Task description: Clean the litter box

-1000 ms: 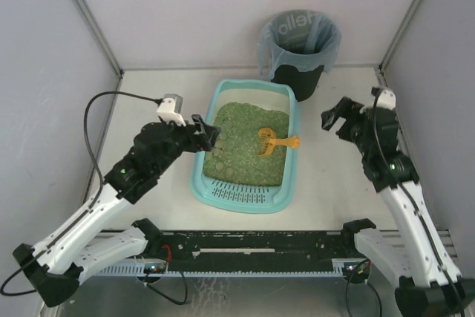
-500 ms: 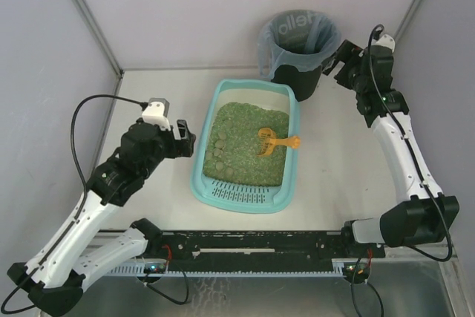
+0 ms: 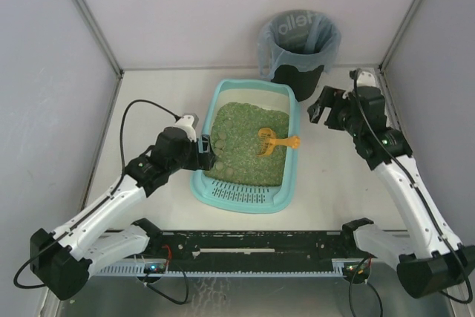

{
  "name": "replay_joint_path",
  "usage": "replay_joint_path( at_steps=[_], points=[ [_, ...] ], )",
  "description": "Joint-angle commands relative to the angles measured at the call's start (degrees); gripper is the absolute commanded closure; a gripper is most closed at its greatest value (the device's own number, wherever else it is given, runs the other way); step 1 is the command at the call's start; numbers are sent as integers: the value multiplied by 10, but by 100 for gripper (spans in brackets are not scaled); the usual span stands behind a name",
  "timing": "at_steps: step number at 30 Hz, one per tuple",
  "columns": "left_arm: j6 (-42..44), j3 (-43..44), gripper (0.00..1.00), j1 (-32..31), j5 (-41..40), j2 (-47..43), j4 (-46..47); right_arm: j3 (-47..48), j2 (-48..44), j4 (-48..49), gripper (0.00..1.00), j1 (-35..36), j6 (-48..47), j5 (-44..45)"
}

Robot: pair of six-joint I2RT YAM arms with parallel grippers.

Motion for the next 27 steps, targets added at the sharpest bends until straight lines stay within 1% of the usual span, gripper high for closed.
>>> replay_joint_path(
  at_steps=[1,9,18,23,27],
  points=[
    [-18,-12,19,0,19,9,37,-33,-49,-8,15,-2,-24,-17],
    [-35,-19,20,-28,-7,40,41,-67,-82,-36,15,-2,-40,-27],
    [-60,-14,21,-101,-8,70,71,-99,-97,-33,15,-3,-28,-26],
    [-69,-9,21,-131,-5,75,86,-112,-101,-27,19,-13,-7,8],
    [-71,-9,21,-139,-6,67,87,-122,-97,-26,22,-40,17,42]
  ],
)
